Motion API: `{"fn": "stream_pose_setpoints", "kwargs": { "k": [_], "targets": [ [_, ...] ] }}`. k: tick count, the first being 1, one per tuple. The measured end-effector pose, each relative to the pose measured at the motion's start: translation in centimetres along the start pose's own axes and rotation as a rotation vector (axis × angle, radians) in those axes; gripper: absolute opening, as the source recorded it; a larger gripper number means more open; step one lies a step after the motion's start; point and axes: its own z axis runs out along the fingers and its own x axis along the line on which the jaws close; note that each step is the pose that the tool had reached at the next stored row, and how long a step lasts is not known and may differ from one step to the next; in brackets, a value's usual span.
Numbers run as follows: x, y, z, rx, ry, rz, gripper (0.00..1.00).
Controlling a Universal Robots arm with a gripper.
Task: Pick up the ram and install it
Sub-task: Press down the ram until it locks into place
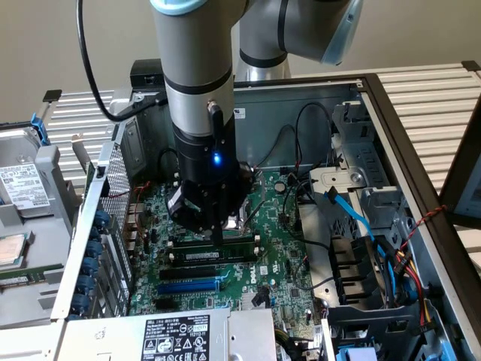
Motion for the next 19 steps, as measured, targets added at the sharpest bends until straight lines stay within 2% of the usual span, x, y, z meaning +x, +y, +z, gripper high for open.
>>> {"fn": "stream_pose_setpoints", "kwargs": {
  "k": [19],
  "targets": [
    [0.01,0.0,0.24,0.0195,-0.0017,0.259,0.12]
  ]
}}
